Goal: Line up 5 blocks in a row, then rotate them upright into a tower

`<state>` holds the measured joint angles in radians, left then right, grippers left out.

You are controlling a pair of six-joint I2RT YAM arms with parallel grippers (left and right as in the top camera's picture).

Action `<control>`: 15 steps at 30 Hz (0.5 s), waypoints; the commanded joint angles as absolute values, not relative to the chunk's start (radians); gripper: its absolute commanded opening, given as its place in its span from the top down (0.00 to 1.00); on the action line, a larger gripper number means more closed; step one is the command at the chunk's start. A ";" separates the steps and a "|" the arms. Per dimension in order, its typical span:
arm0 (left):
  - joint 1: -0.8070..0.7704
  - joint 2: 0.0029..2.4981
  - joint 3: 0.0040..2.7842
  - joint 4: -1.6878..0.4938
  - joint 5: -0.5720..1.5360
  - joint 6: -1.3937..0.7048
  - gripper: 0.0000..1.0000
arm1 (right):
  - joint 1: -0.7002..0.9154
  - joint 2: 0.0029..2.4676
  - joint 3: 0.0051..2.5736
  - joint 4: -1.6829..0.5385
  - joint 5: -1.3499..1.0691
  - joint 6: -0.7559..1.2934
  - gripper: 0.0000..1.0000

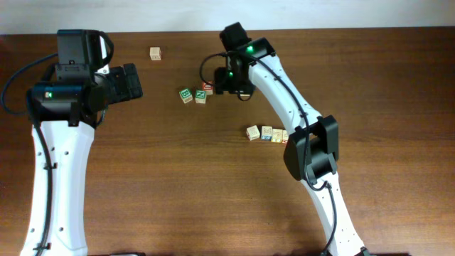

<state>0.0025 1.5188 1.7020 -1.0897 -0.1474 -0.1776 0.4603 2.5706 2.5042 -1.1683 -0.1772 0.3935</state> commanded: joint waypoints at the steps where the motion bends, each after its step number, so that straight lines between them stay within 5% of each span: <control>1: 0.008 1.526 1.719 -1.091 -0.158 -0.190 0.01 | 0.518 2.608 2.523 -1.087 -0.171 0.514 0.35; 15: 0.008 1.526 1.719 -1.091 -0.158 -0.190 0.01 | 0.577 2.678 2.522 -0.970 -0.048 0.559 0.34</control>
<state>0.0025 1.5188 1.7020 -1.0901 -0.1471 -0.1776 0.5705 2.6568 2.5042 -0.9859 -0.0834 0.5491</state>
